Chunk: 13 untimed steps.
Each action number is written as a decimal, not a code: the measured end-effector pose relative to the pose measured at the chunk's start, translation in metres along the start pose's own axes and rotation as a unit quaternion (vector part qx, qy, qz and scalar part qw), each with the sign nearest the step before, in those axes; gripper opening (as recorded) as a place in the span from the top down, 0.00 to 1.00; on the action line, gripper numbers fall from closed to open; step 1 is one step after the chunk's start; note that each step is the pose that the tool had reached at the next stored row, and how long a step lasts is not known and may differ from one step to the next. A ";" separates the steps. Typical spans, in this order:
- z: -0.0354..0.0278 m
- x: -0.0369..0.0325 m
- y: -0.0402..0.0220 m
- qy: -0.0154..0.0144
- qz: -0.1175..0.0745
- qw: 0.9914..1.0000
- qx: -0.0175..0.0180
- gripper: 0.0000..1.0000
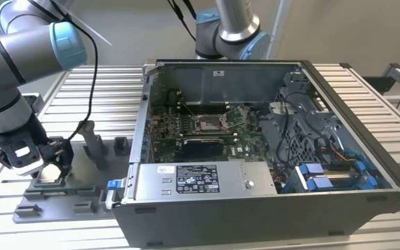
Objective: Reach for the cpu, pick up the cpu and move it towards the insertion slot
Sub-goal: 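Pick up the cpu and move it towards the insertion slot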
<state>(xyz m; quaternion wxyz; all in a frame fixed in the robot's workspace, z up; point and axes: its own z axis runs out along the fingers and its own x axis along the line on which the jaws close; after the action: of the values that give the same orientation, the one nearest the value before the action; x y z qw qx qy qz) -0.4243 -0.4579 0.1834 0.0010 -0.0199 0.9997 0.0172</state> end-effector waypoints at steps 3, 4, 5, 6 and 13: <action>0.0000 0.0000 0.0000 0.000 0.000 1.000 0.000 0.00; 0.0000 0.0000 0.0000 0.000 0.000 1.000 0.000 1.00; 0.0000 0.0000 0.0000 0.000 0.000 1.000 0.000 1.00; 0.0000 0.0000 0.0000 0.000 0.000 1.000 0.000 1.00; -0.0109 0.0000 0.0002 0.000 0.000 1.000 0.000 1.00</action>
<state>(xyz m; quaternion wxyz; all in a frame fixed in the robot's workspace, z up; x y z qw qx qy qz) -0.4243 -0.4580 0.1943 0.0009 -0.0196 0.9997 0.0173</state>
